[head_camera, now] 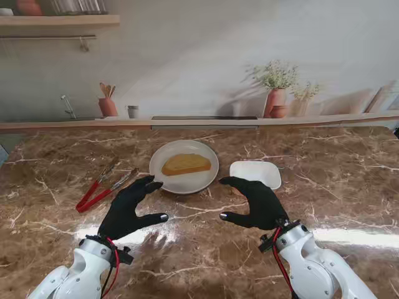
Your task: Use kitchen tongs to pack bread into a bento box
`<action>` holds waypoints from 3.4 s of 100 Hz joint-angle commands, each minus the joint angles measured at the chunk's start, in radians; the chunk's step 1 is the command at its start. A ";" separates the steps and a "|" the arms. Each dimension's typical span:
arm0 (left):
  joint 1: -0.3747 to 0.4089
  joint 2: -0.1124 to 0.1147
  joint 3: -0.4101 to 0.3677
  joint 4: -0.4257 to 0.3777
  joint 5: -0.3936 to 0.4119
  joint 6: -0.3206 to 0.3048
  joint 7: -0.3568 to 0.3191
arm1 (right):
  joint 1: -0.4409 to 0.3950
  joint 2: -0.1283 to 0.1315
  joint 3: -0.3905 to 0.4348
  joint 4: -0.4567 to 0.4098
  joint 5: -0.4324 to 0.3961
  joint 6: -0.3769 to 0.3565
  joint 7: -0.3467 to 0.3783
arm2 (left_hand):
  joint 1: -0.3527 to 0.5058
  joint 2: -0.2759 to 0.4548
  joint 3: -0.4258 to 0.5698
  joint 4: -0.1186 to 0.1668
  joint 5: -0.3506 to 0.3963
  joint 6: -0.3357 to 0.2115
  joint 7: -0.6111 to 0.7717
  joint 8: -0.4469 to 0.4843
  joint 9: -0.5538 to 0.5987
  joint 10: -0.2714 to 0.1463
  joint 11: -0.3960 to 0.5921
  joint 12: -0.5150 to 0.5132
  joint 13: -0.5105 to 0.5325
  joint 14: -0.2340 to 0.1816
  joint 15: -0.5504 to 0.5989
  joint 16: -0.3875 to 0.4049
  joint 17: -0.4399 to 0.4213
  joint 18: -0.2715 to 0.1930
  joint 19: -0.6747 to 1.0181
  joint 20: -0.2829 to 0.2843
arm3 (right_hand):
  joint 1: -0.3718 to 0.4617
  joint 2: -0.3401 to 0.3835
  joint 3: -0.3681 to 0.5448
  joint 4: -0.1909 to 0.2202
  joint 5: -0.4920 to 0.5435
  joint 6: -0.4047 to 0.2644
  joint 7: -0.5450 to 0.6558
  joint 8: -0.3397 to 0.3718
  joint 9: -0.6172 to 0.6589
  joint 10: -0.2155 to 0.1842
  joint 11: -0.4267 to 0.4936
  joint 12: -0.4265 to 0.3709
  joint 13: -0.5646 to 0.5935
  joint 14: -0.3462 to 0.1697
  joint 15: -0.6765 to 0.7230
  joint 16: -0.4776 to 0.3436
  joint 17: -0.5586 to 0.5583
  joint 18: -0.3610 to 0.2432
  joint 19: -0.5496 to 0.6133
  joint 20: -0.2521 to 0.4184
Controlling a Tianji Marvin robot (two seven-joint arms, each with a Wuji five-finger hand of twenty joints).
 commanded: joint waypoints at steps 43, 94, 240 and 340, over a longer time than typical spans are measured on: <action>0.016 0.000 -0.014 0.001 -0.002 -0.006 -0.002 | 0.057 0.010 0.037 0.046 -0.121 0.126 0.011 | -0.015 0.034 -0.030 0.043 -0.001 -0.004 -0.022 -0.011 0.017 -0.005 -0.026 -0.016 0.015 -0.031 -0.021 -0.013 -0.008 -0.045 0.016 -0.009 | 0.137 -0.130 -0.023 0.032 0.005 0.003 0.106 0.090 0.050 -0.044 0.103 0.148 0.054 -0.046 0.069 0.095 0.034 -0.046 0.033 0.008; 0.015 0.004 -0.036 0.022 0.021 0.011 -0.016 | 0.344 0.069 -0.074 0.344 -0.337 0.178 0.147 | 0.002 0.028 -0.025 0.043 0.004 -0.003 -0.015 -0.008 0.019 -0.004 -0.021 -0.012 0.011 -0.036 -0.020 -0.012 -0.006 -0.056 0.017 -0.009 | 0.358 -0.170 -0.148 0.019 0.038 -0.016 0.124 0.182 0.057 -0.069 0.189 0.262 0.093 -0.061 0.108 0.160 0.063 -0.050 0.058 0.024; 0.038 0.003 -0.064 0.024 0.032 -0.008 -0.001 | 0.284 0.019 -0.508 0.231 -0.245 0.332 -0.070 | 0.011 0.038 -0.014 0.042 0.013 0.005 -0.007 -0.001 0.023 0.002 -0.020 -0.012 0.003 -0.039 -0.022 -0.015 -0.004 -0.061 -0.024 -0.028 | 0.551 -0.353 0.337 -0.214 0.497 -0.318 0.770 -0.037 0.729 -0.123 0.380 0.564 0.657 -0.021 0.600 0.468 0.592 0.104 0.713 0.232; 0.066 0.000 -0.091 0.011 0.033 0.001 0.009 | 0.317 -0.013 -0.653 0.211 -0.138 0.454 -0.052 | 0.015 0.041 -0.017 0.042 0.016 0.006 -0.010 0.000 0.025 0.002 -0.021 -0.012 0.003 -0.040 -0.022 -0.015 -0.002 -0.062 -0.034 -0.028 | 0.248 -0.316 0.225 -0.071 0.457 -0.175 0.352 0.118 0.575 -0.103 0.285 0.410 0.531 0.002 0.449 0.389 0.479 0.094 0.638 0.219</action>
